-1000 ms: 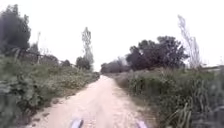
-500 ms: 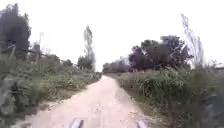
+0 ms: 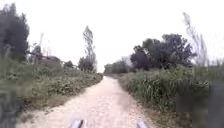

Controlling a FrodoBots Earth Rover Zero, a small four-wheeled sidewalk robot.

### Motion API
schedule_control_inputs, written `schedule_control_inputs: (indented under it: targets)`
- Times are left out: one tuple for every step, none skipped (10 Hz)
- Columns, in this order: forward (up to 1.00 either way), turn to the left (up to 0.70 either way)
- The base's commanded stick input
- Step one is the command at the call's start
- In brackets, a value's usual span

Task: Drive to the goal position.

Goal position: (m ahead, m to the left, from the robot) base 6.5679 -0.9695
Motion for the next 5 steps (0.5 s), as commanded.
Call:
schedule_control_inputs:
  targets:
    - [0.70,0.00]
    - [0.70,0.00]
    - [0.70,0.00]
    - [0.70,0.00]
    - [0.70,0.00]
